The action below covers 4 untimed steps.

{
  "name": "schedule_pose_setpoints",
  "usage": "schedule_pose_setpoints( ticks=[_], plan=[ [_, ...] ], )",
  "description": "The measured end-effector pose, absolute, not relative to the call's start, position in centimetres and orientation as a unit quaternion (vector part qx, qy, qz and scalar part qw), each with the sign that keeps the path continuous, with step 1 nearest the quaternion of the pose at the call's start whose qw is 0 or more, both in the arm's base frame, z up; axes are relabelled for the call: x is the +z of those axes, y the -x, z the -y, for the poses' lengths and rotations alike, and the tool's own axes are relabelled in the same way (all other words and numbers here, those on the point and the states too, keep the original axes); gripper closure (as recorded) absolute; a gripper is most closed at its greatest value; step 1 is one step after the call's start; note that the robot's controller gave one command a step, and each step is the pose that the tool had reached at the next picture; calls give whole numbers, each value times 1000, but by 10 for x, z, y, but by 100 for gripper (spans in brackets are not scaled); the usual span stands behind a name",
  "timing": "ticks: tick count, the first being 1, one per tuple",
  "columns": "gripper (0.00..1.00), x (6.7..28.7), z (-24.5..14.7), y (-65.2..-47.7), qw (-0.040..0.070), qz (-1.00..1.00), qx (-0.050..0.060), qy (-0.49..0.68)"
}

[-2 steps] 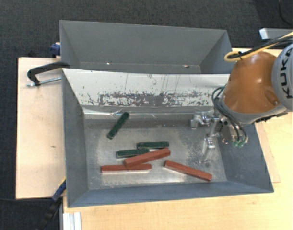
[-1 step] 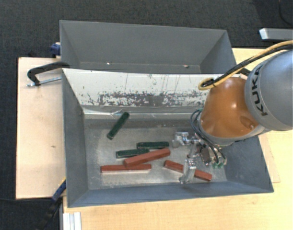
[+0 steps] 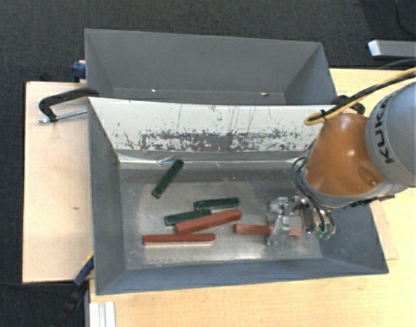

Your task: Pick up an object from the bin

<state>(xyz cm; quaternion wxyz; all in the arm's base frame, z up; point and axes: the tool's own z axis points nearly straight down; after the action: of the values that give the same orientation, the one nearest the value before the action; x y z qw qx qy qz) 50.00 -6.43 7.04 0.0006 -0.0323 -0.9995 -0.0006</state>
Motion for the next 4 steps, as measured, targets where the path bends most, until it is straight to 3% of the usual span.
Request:
schedule_pose_setpoints(
  ticks=[1,2,3,4],
  plan=[
    [100,70,64,-500,1,999,-1,32],
    [100,200,80,-501,-2,999,0,51],
    [0,200,80,-501,-3,999,0,51],
    [0,200,80,-501,-3,999,0,51]
  ],
)
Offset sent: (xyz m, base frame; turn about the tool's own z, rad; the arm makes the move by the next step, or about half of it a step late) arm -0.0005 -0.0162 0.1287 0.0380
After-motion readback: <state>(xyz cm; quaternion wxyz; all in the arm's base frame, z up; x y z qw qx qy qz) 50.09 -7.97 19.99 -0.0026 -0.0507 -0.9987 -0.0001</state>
